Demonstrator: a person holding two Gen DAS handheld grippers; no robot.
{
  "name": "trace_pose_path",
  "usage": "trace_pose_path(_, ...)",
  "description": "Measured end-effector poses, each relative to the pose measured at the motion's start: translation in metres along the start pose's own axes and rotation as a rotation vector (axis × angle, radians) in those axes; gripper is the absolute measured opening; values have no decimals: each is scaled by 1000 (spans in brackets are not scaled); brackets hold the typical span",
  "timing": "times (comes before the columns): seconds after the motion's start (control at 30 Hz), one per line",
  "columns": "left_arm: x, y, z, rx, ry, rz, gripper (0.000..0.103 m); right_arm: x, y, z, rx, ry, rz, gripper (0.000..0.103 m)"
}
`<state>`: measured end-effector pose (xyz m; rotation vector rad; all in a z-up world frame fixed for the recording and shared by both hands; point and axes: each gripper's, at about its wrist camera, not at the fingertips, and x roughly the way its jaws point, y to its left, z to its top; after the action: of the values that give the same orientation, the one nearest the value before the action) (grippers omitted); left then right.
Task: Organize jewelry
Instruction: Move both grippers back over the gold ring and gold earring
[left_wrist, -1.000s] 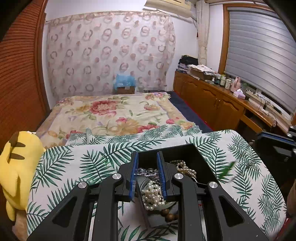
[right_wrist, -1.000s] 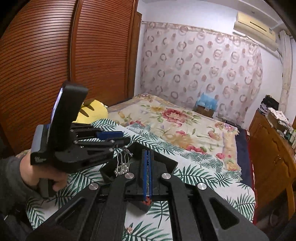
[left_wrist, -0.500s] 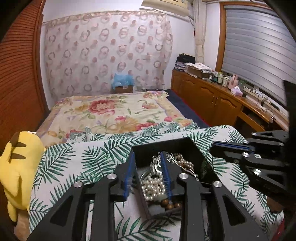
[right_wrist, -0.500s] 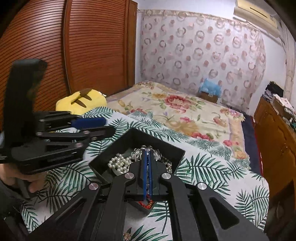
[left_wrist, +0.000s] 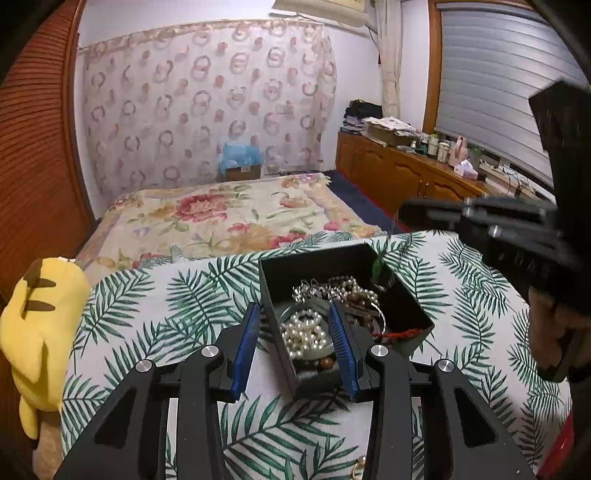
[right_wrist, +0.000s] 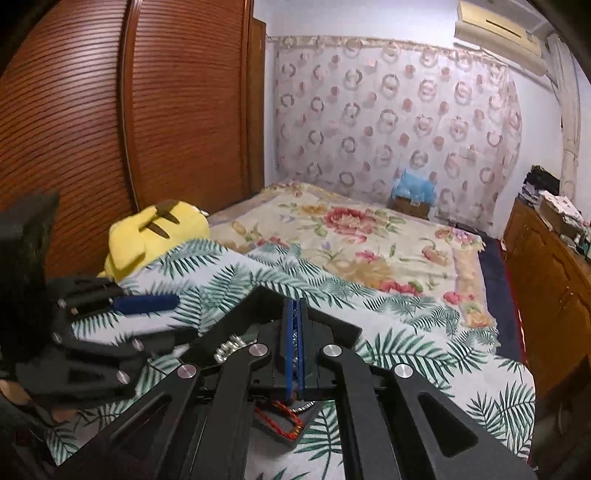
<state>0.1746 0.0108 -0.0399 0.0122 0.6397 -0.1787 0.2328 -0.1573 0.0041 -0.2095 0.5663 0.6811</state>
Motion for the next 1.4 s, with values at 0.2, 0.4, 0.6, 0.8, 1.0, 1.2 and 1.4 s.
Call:
trace_pose_path(0.2, -3, 1, -10, 4, 7, 4, 48, 1, 7, 2, -7, 6, 24, 3)
trace_pose_path(0.4, -10, 7, -18, -8, 10, 6, 56, 9, 6, -3, 12, 30, 29, 3)
trace_pose_path(0.6, -13, 8, -31, -16, 29, 5, 73, 7, 5, -13, 17, 47, 38, 3)
trace_pose_path(0.8, -16, 8, -47, -16, 58, -13, 92, -14, 5, -36, 29, 47, 49, 10)
trace_pose_path(1.0, -14, 1, -64, 9, 111, -43, 95, -31, 10, -70, 20, 84, 42, 30)
trace_pose_path(1.2, -8, -12, -81, 46, 171, -68, 95, -31, 20, -105, 10, 167, 57, 30)
trace_pose_path(1.4, 0, -25, -87, 93, 214, -73, 95, -13, 31, -131, -26, 262, 71, 30)
